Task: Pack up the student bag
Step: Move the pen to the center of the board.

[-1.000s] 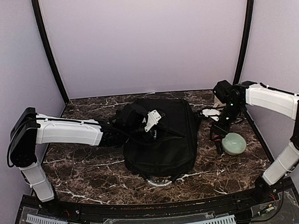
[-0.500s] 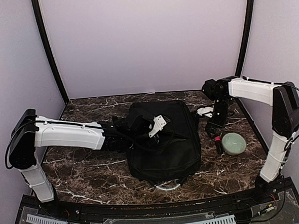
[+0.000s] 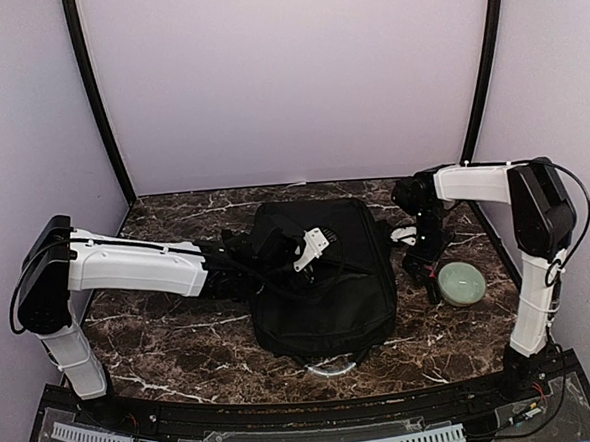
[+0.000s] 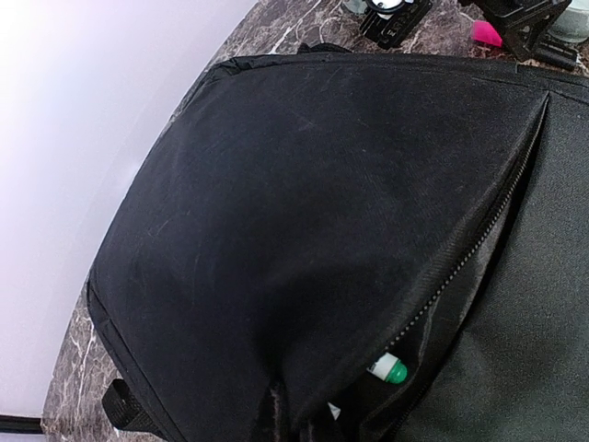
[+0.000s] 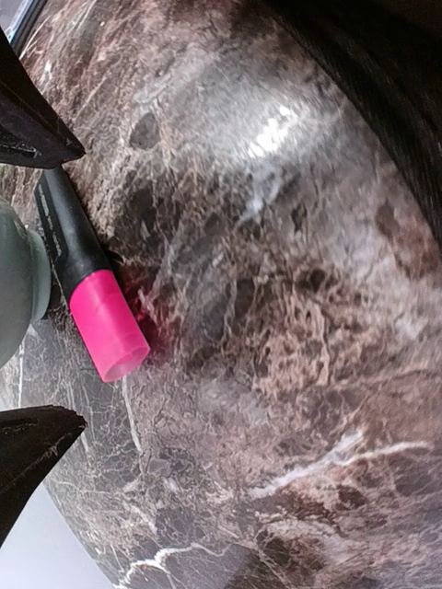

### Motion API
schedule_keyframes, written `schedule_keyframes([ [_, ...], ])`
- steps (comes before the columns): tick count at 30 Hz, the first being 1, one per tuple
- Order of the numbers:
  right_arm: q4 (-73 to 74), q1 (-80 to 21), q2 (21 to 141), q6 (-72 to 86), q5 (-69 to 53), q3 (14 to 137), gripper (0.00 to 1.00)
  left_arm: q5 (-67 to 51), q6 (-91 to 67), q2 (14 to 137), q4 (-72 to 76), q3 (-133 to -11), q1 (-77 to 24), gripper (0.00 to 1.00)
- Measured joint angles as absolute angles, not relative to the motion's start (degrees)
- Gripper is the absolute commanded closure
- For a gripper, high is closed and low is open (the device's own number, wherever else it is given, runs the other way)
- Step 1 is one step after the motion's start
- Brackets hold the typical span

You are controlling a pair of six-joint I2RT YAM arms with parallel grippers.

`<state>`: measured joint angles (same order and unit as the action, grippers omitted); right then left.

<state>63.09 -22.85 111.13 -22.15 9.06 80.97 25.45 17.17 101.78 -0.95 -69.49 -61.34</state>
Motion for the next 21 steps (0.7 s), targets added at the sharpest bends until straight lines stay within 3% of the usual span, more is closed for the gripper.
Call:
schedule_keyframes([
  [6,62.52,-22.04,112.36,-19.38,9.74,80.99,0.15,26.11,17.32,101.78,-0.95,-69.49,-61.54,1.0],
  [21,63.46,-17.45,116.55,-18.28,-1.21,82.98,0.48,27.4,17.82,101.78,-1.45,-70.35,-62.0,1.0],
])
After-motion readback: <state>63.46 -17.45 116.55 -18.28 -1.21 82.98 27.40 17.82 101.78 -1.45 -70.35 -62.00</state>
